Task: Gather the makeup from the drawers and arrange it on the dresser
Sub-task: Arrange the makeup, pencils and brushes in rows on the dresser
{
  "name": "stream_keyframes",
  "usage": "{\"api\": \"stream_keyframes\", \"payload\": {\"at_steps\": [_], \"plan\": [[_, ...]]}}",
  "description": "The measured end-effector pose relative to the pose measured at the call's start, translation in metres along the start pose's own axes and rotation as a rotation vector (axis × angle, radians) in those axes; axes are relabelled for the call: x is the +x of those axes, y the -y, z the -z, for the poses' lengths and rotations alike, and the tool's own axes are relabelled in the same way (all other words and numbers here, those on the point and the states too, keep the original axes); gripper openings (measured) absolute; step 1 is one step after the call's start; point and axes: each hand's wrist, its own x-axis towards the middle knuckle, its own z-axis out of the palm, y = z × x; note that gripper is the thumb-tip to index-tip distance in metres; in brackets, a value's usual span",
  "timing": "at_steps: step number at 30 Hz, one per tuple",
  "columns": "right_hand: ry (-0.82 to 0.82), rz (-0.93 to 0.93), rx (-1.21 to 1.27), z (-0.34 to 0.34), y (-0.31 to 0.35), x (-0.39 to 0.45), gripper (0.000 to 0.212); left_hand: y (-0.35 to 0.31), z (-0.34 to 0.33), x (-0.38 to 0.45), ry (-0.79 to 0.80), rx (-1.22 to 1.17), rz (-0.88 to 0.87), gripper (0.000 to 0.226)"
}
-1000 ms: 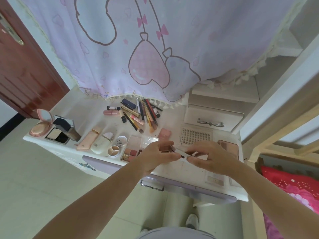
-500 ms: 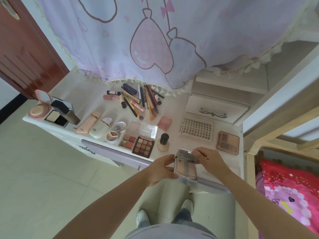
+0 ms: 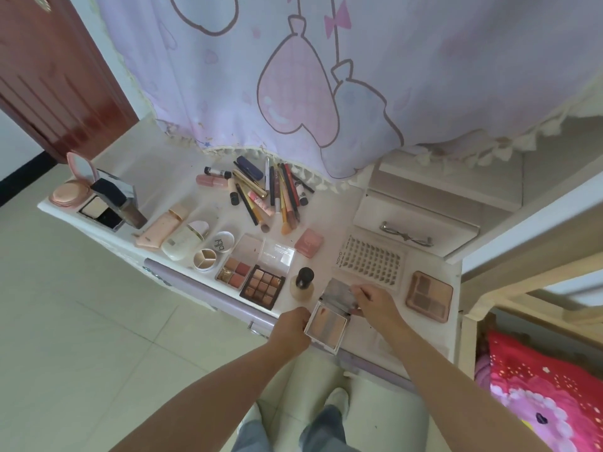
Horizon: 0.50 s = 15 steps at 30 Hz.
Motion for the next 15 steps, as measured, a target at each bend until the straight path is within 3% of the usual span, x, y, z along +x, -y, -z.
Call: {"api": "stream_keyframes", "payload": {"at_steps": [6, 12, 15], "plan": [[-0.009, 0.005, -0.07, -0.002, 0.002, 0.018, 0.03, -0.003, 0.006, 0.008, -0.023, 0.187, 0.031, 0.017], [0.07, 0.052, -0.141, 0.008, 0.006, 0.009, 0.032, 0.001, 0.008, 0.01, -0.018, 0.188, 0.023, 0.035], [0.054, 0.119, -0.347, 0.029, -0.002, -0.004, 0.035, 0.002, 0.006, 0.01, -0.02, 0.206, 0.01, 0.036]]}}
